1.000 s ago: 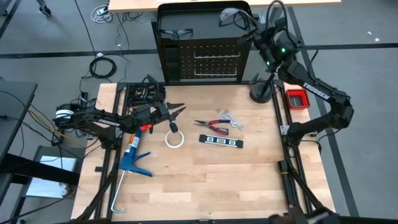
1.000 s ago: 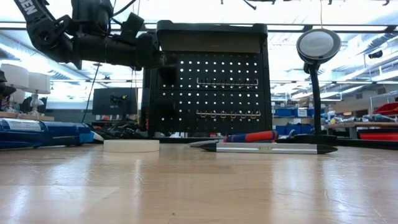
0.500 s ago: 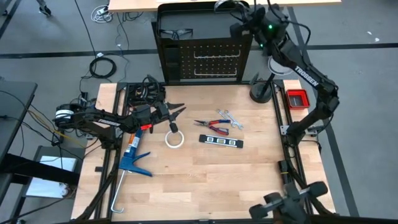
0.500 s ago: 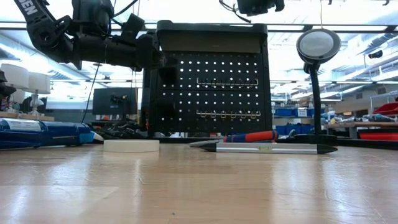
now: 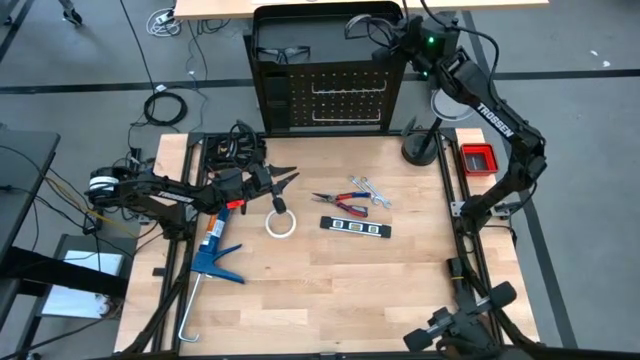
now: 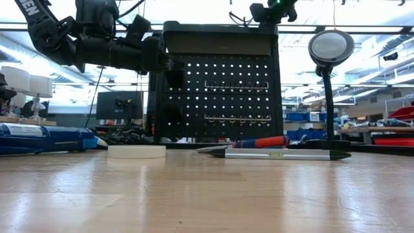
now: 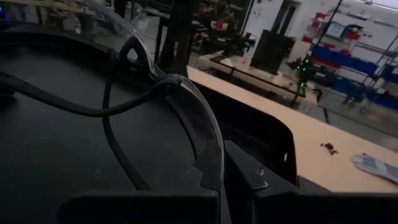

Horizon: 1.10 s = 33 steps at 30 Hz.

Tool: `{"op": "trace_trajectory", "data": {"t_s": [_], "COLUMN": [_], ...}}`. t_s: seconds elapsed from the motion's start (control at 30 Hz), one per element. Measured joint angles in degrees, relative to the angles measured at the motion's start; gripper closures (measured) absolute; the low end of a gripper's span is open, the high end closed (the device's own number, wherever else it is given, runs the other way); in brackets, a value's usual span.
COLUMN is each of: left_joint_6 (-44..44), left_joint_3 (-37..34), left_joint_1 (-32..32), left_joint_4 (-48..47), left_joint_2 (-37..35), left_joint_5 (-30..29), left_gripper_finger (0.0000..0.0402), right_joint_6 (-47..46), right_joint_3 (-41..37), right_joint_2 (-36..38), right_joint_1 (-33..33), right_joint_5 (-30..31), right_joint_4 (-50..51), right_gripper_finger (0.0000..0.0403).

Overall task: Hang tools onto peg board
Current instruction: Put the black safety glasses on the black peg board, then put the blue-orange pliers on the black peg board

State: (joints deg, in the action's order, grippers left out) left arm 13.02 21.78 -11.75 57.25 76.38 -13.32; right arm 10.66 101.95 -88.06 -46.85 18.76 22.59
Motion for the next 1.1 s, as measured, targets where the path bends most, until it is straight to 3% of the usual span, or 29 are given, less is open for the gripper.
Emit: {"op": "trace_trajectory", "data": {"t_s": [0.4, 0.83, 1.1], "left_joint_6": [-0.41, -1.2, -1.31], "left_joint_3": [0.0, 0.0, 0.0], "left_joint_1": [0.0, 0.0, 0.0], "left_joint_4": [-0.07, -0.17, -0.17], "left_joint_2": [0.0, 0.0, 0.0], "left_joint_5": [0.0, 0.02, 0.0], "left_gripper_finger": [0.0324, 0.0324, 0.0324], "right_joint_6": [1.77, 3.45, 3.48], "right_joint_3": [0.1, -0.07, -0.07], "right_joint_2": [0.88, 2.12, 2.35], "right_joint_1": [-0.13, 1.24, 1.42], "right_joint_5": [-1.39, -2.01, -2.01], "right_joint_4": [3.17, 4.03, 3.23], "right_gripper_finger": [0.0379, 0.0309, 0.0287]}}
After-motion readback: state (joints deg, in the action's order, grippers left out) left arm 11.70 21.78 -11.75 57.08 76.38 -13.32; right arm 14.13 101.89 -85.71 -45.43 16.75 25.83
